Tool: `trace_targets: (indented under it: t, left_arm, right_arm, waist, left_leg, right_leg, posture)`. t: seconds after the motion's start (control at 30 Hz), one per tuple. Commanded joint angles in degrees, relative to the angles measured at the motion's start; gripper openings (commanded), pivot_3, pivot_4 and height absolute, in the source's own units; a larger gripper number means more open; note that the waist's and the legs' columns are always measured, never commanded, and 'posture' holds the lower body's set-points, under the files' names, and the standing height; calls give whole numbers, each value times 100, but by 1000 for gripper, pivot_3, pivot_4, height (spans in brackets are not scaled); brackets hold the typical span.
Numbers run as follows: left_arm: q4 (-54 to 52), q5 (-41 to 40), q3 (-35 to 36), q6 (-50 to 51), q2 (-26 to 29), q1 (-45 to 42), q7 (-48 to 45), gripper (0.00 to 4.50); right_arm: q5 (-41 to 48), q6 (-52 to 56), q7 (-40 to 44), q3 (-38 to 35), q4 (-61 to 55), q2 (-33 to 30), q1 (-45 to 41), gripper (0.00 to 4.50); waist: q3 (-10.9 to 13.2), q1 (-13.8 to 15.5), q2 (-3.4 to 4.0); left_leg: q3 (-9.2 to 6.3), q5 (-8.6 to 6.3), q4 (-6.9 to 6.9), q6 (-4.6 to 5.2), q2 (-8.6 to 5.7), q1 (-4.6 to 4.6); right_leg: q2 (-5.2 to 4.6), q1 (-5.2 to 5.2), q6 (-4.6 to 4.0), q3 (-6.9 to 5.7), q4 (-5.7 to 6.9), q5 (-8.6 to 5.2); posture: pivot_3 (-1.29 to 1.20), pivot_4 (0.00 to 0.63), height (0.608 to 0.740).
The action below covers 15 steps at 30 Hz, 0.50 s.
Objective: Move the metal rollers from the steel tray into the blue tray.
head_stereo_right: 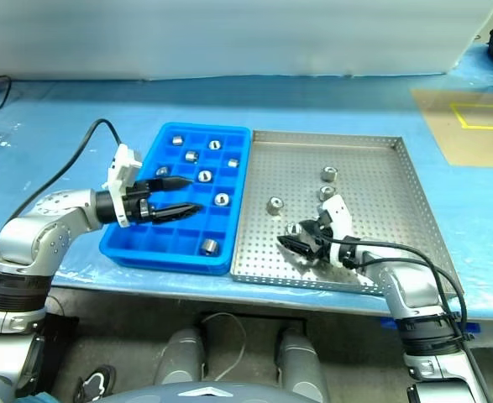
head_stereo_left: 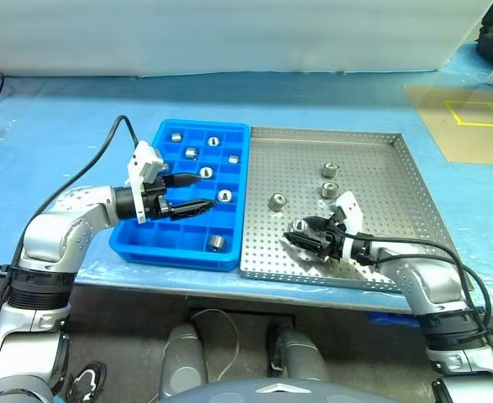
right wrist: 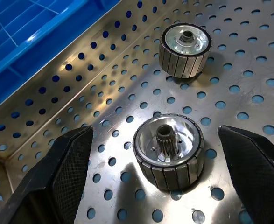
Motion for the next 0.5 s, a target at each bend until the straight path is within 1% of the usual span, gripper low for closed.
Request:
trace_targets:
  t: [0.03, 0.13, 0.2, 0.27, 0.3, 0.33, 0.4, 0.5]
  left_arm:
    - [-202, -54, 105, -73, 64, 19, -37, 4500]
    - [-225, -52, 117, -61, 93, 49, -37, 4500]
    - [-236, -49, 122, -59, 107, 68, -34, 4500]
    - [-245, -47, 129, -59, 124, 85, -32, 4500]
    - [-251, -48, 133, -59, 132, 92, -31, 4500]
    - [-254, -50, 138, -60, 139, 99, -33, 4500]
    - [-262, -59, 154, -55, 154, 118, -30, 4500]
    - [-272, -71, 182, -49, 173, 142, -5, 4500]
  right_arm:
    - [-252, -299, -22, 214, 161, 119, -9, 4396]
    - [-435, -478, 8, 317, 186, 119, 43, 3815]
    - [-533, -529, -20, 345, 228, 121, 53, 3192]
    - [-538, -591, 7, 307, 285, 141, 43, 3192]
    - [-486, -583, 58, 277, 267, 146, 49, 2940]
    - [-441, -571, 102, 259, 242, 151, 57, 2795]
    - [-560, -559, 48, 331, 169, 104, 25, 2357]
    - [-374, -290, 191, 358, -224, 30, -32, 2357]
  waist:
    - [0, -7, -1]
    - [-1, -9, -2]
    - [-1, -2, -2]
    - [-1, -1, -3]
    - [-2, -2, -3]
    - [-2, -2, -3]
    - [-2, -2, -3]
    - [-2, -2, -3]
  left_leg:
    - [0, 0, 0, 0, 2, 5]
    - [0, 0, 1, 0, 2, 16]
    - [0, 0, 1, 0, 2, 18]
    - [0, -1, 0, 1, 1, 19]
    - [0, -1, 0, 2, 1, 20]
    - [0, -1, 0, 3, 1, 20]
    - [0, -2, -1, 4, 1, 20]
    - [0, -2, -5, 3, 2, 19]
  right_leg:
    - [1, 4, 0, 0, 0, 0]
    - [1, 15, 1, 0, 0, -1]
    - [0, 18, 2, 0, 0, -1]
    - [0, 20, 2, -1, 0, -1]
    - [0, 21, 2, -1, -1, -1]
    - [0, 21, 2, -1, -2, -1]
    - [0, 21, 2, -1, -2, -1]
    - [1, 20, 2, -2, -5, -1]
  posture:
    - [-86, 150, 740]
    - [-82, 150, 740]
    - [-82, 150, 740]
    - [-82, 150, 740]
    - [-80, 150, 740]
    - [-80, 150, 740]
    - [-79, 150, 740]
    - [-76, 150, 740]
